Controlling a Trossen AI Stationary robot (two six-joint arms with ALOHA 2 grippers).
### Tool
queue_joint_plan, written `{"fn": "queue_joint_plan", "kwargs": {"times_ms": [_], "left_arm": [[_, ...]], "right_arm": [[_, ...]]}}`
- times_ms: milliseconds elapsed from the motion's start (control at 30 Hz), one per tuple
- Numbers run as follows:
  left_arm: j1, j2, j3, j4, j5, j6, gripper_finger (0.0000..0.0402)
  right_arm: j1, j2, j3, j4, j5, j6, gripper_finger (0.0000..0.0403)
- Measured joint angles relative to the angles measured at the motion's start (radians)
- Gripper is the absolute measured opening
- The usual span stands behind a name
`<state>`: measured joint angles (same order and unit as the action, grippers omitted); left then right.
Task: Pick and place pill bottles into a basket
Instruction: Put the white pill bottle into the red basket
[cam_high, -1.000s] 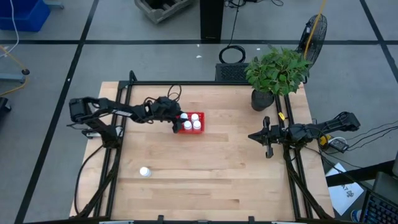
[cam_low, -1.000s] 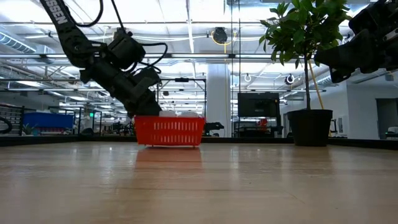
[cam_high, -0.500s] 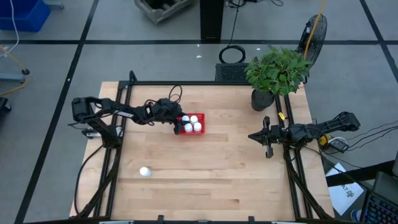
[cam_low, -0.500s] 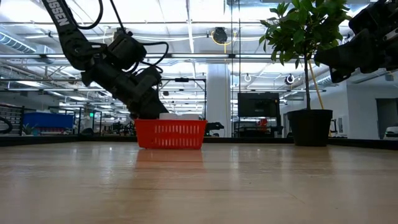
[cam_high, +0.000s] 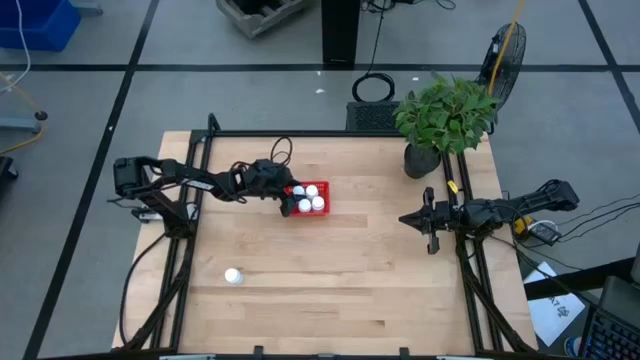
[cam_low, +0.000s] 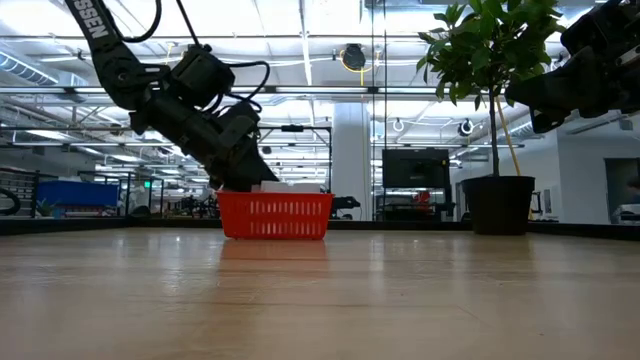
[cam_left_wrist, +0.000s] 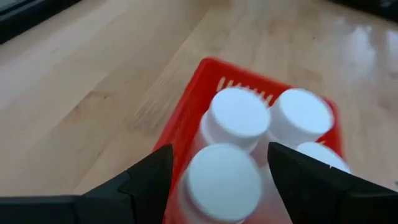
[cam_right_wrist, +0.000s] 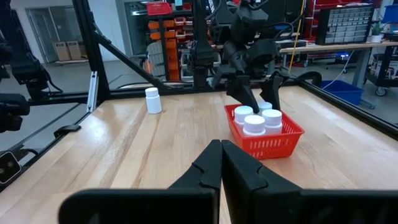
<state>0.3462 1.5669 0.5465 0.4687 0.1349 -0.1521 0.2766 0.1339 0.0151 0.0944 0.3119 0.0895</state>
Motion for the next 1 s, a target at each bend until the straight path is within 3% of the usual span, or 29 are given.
{"fn": "queue_joint_plan", "kwargs": {"times_ms": [300, 533, 733, 867, 1000], "left_arm": [[0.004, -0.140, 0.000, -0.069, -0.057, 0.030, 0.0268], [-0.042, -0.406, 0.000, -0.366, -0.001, -0.006, 0.0269], [-0.274, -0.652, 0.000, -0.691, -0.004, -0.077, 0.0269], [-0.501, -0.737, 0.000, -0.702, -0.068, -0.170, 0.0269], [-0.740, -0.743, 0.001, -0.746, -0.191, -0.253, 0.0269]], "right_arm": [[0.000, 0.000, 0.000, 0.000, 0.000, 0.000, 0.0000], [0.000, 0.000, 0.000, 0.000, 0.000, 0.000, 0.0000], [0.000, 0.000, 0.000, 0.000, 0.000, 0.000, 0.0000], [0.000, 0.000, 0.000, 0.000, 0.000, 0.000, 0.0000], [0.000, 0.000, 0.000, 0.000, 0.000, 0.000, 0.0000]]}}
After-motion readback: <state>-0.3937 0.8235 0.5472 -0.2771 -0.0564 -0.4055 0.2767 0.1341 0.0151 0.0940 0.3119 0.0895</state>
